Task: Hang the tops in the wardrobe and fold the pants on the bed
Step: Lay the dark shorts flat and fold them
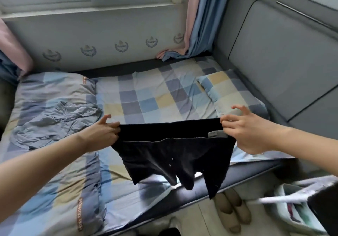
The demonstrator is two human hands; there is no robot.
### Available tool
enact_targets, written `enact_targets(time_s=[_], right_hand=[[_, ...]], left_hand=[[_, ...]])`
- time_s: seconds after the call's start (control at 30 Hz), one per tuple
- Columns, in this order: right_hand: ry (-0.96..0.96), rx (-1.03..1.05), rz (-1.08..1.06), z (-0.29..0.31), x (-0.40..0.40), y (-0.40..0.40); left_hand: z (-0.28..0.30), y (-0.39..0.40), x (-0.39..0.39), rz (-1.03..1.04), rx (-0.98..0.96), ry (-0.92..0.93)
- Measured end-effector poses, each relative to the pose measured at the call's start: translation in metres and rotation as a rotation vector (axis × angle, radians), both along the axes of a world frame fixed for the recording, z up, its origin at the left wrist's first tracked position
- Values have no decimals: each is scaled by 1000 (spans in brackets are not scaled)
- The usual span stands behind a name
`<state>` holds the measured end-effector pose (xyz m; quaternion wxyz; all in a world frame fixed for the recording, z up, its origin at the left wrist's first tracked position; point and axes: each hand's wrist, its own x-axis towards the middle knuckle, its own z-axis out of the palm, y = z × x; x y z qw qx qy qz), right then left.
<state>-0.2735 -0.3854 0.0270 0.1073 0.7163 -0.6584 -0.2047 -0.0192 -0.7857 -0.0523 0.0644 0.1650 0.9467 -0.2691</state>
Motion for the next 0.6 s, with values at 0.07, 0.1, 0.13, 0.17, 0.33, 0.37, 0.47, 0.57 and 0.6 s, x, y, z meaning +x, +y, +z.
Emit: enact_targets(time_s=[0.07,0.1,0.13,0.17,0.33,0.37,0.47,0.57,0.6], right_hand=[[3,37,-23,-11,-11,1],[5,17,-26,-15,-15,0],[-14,-31,-4,-19,-19,-4],[-31,-77,11,-21,-22,-9],[-75,-230,85,-31,-33,-29],[-71,-252,81,-33,-33,-32],[-162,-330,-46,-35,-38,-38],[-482,-327,-266,-34,-43,-48],[-641,-314,-329,-34,-43,-52]], left_hand=[[8,7,-2,34,2,4],[12,7,-3,62,40,13],[16,5,-2,91,98,25],[22,3,-2,122,150,48],[52,-8,14,212,237,152],[55,-9,18,224,250,169],[58,-18,33,369,354,285],[59,-31,48,615,748,385],[58,-34,50,674,884,397]])
